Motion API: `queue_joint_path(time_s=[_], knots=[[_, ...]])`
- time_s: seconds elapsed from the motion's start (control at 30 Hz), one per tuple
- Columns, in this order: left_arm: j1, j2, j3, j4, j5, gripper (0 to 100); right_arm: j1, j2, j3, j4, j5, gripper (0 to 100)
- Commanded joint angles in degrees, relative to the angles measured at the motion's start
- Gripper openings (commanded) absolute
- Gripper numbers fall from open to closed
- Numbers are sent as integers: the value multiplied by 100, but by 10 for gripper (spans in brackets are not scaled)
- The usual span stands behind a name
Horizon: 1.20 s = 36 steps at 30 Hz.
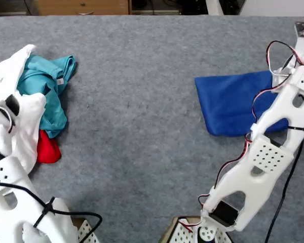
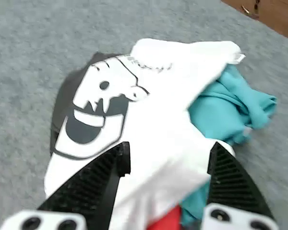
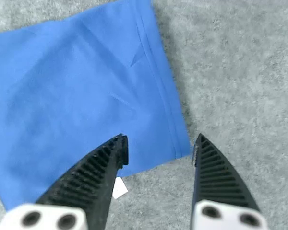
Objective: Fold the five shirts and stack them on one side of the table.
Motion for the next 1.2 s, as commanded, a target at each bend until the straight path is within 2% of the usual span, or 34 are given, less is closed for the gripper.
queue_joint_path(time_s=[0.0,0.13,0.27,0.37,0.47,0.57,0.8,1.0,1.17], knots=[[-193,13,677,-1275,-299,259,-242,-66,57,114,18,224],[-176,119,1565,-2119,-721,214,-286,-66,189,114,18,224],[-176,646,2136,-2866,-747,181,-224,-75,215,114,18,223],[-220,1218,2145,-3279,-747,123,-163,-277,295,114,18,221],[-290,1604,1837,-3262,-747,19,-163,-734,664,114,18,221],[-369,1569,1222,-2549,-738,22,-215,-1262,1191,114,18,221],[97,1042,-800,255,-730,19,-198,-2273,2325,114,53,221],[1125,549,-2312,2084,-62,19,-224,-2844,2756,105,62,221],[2514,497,-3349,3191,193,19,-268,-3116,3046,105,501,221]])
